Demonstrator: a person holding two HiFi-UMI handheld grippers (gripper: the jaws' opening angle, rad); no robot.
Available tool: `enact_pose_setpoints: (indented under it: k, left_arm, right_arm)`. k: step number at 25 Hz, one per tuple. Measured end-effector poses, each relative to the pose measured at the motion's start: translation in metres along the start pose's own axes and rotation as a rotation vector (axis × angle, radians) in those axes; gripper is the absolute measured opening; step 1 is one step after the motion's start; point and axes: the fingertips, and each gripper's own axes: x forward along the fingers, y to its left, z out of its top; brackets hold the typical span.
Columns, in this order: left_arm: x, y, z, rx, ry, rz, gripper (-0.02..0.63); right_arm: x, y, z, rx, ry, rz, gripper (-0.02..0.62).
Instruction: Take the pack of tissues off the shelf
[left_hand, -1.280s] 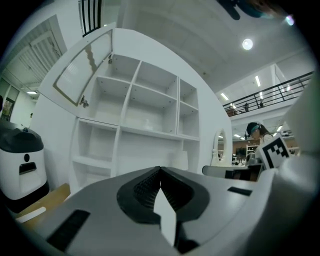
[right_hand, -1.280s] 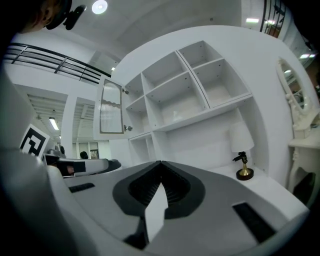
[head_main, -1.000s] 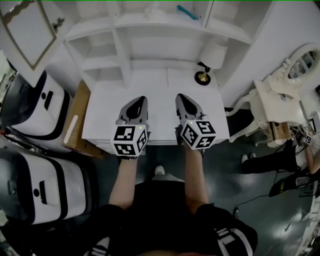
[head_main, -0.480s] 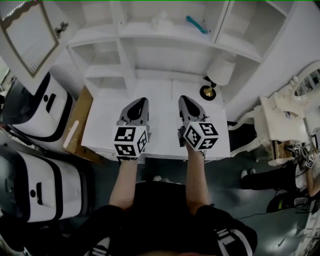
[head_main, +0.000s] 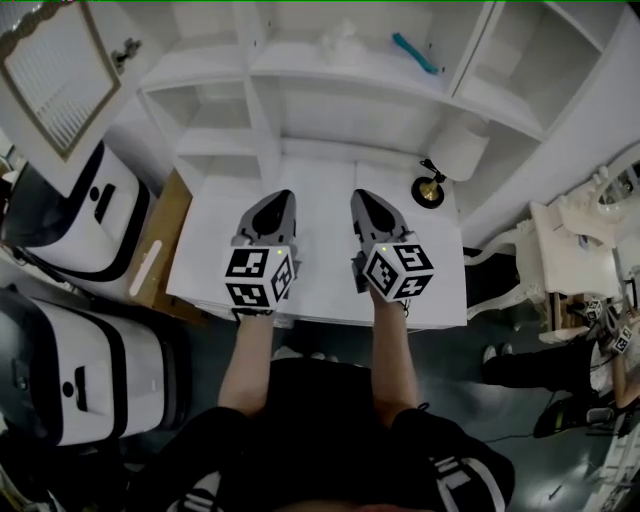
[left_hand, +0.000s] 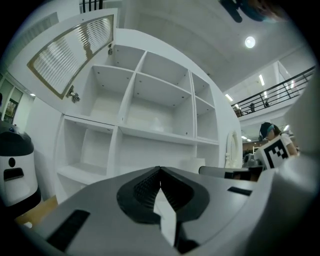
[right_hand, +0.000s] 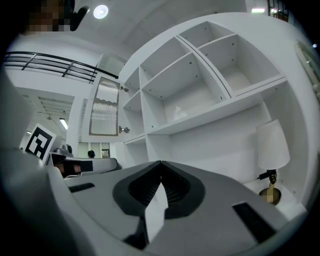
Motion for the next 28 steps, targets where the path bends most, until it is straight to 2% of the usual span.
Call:
enact_pose_setpoints:
  k: [6,14,23,28]
  left_arm:
    - [0.022,0.008,0.016,0.01,-0.009,-0.045,0.011]
    - [0.035,0.05,0.031,-0.019,-0.032,-0.028,0.011]
    - [0.033,0.097,0.039,-0.047,-0.058,0.022,0.011]
    - [0.034,0.113,0.041,-0.072,-0.073,0.036,0.011]
  right_arm:
    - [0.03,0.005,0.018,-0.03,-0.009,-0.001,0.017]
    - [0.072,0.011,0.062,-0.165,-0.047,-0.003,0.018]
    - [0.113,0.014,0.125,-0.394,-0.061,0.021,0.018]
    - [0.132,0.023,0.155,-0.585,-0.031,0.036,0.018]
